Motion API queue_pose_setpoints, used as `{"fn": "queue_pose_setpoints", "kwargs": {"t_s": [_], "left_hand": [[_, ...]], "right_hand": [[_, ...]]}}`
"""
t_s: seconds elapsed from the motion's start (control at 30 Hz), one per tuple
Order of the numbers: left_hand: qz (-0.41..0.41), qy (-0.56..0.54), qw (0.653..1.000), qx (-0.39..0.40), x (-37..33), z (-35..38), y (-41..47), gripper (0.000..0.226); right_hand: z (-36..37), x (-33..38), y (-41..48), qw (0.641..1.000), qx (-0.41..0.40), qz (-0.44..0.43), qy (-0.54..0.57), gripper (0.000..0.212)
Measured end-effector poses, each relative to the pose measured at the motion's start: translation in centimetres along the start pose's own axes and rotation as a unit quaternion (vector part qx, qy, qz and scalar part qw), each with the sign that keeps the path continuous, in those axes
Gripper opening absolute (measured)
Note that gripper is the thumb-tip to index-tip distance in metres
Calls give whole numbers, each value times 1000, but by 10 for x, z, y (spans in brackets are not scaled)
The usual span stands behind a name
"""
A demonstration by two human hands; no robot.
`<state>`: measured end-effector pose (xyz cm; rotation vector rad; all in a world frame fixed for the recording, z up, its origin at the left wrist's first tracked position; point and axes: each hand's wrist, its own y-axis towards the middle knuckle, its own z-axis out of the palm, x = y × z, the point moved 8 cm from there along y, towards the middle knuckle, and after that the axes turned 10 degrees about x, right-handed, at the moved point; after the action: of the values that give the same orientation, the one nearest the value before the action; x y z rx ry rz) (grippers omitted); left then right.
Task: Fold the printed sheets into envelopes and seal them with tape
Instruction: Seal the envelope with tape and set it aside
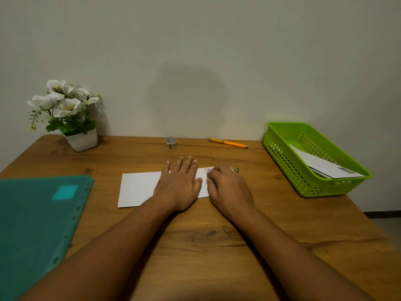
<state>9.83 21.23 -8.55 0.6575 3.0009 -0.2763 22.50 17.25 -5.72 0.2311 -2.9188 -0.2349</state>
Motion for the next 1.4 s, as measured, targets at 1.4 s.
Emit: {"fn": "queue_pose_setpoints", "kwargs": {"t_s": [1.4], "left_hand": [[-191,-549,809,-89,118,-47,-107,34]], "right_hand": [[-9,-33,-52,940,-62,126,312,63]]}}
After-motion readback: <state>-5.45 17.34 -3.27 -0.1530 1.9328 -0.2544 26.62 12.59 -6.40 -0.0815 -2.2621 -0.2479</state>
